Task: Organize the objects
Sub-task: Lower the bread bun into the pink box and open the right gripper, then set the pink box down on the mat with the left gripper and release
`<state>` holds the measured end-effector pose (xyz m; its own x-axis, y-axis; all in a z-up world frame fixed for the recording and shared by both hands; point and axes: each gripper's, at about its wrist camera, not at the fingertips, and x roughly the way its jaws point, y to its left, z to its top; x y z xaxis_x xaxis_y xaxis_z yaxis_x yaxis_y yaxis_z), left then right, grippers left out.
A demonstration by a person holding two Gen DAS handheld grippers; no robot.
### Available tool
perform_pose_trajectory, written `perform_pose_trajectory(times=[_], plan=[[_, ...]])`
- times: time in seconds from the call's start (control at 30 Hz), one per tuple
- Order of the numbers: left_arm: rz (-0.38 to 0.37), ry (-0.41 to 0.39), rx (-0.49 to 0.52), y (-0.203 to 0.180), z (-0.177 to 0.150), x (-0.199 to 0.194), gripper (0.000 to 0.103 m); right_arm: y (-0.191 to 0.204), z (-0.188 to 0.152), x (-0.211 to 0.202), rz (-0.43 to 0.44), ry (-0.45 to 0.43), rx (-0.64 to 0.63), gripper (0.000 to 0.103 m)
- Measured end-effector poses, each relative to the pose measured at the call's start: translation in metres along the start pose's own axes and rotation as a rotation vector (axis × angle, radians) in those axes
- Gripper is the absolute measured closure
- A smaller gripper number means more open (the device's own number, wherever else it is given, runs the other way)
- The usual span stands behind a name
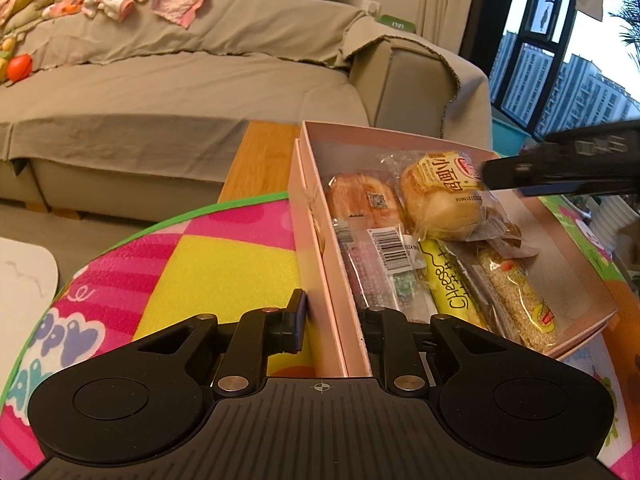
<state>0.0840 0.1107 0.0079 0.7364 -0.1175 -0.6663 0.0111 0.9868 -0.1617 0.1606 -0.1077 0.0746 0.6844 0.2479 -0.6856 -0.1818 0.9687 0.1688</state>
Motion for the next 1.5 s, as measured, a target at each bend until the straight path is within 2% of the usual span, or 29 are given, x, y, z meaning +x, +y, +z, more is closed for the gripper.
perform_pose_trajectory(times=[0.1, 0.13, 0.27, 0.47, 0.53, 0.63, 0.73, 0.83, 1.0, 1.1, 1.2, 1.23, 1.3, 1.37, 1.43, 1.5], plan=[[-0.001, 0.001, 0.001, 0.0, 0.0, 0.0, 0.082, -0.003, -0.009, -0.029, -0.017, -0.055, -0.053, 0.055], [-0.001, 0.0, 0.001, 0.0, 0.0, 0.0, 0.082, -0.005, -0.013, -0.04, -0.013, -0.068, -0.064, 0.052], [-0.004, 0.001, 0.004, 0.0, -0.001, 0.0, 0.082, -0.015, -0.031, -0.079, -0.034, -0.109, -0.143, 0.029], [-0.001, 0.012, -0.006, 0.001, 0.0, 0.001, 0.082, -0.015, -0.076, -0.106, -0.016, -0.043, -0.255, 0.027], [0.002, 0.018, -0.012, 0.001, 0.0, 0.002, 0.082, -0.011, -0.092, -0.101, -0.019, -0.013, -0.276, 0.027], [0.011, 0.026, 0.009, -0.002, 0.001, 0.002, 0.083, -0.011, -0.109, -0.083, -0.003, 0.029, -0.251, 0.038], [0.022, 0.035, 0.036, -0.006, 0.003, 0.002, 0.083, -0.016, -0.114, -0.068, 0.005, 0.017, -0.213, 0.043], [0.026, 0.051, 0.065, -0.016, 0.011, 0.01, 0.084, -0.026, -0.115, -0.061, 0.052, 0.0, -0.168, 0.042], [-0.011, 0.043, 0.097, -0.047, 0.038, 0.051, 0.086, -0.045, -0.113, -0.057, 0.0, -0.054, -0.128, 0.042], [-0.043, 0.002, 0.108, -0.061, 0.055, 0.079, 0.084, -0.064, -0.104, -0.048, -0.062, -0.084, -0.08, 0.042], [-0.03, -0.07, 0.179, -0.065, 0.065, 0.093, 0.072, -0.079, -0.094, -0.035, -0.114, -0.131, -0.072, 0.041], [-0.013, -0.081, 0.191, -0.063, 0.067, 0.095, 0.066, -0.082, -0.091, -0.03, -0.124, -0.147, -0.073, 0.039], [0.027, -0.093, 0.191, -0.056, 0.07, 0.095, 0.061, -0.085, -0.088, -0.019, -0.13, -0.178, -0.075, 0.034], [0.071, -0.114, 0.184, -0.046, 0.071, 0.093, 0.054, -0.084, -0.084, -0.007, -0.138, -0.16, -0.083, 0.034], [0.12, -0.142, 0.167, -0.04, 0.072, 0.094, 0.053, -0.084, -0.082, -0.003, -0.114, -0.157, -0.091, 0.033], [0.121, -0.145, 0.123, -0.032, 0.074, 0.092, 0.053, -0.079, -0.081, 0.0, -0.117, -0.15, -0.118, 0.031]])
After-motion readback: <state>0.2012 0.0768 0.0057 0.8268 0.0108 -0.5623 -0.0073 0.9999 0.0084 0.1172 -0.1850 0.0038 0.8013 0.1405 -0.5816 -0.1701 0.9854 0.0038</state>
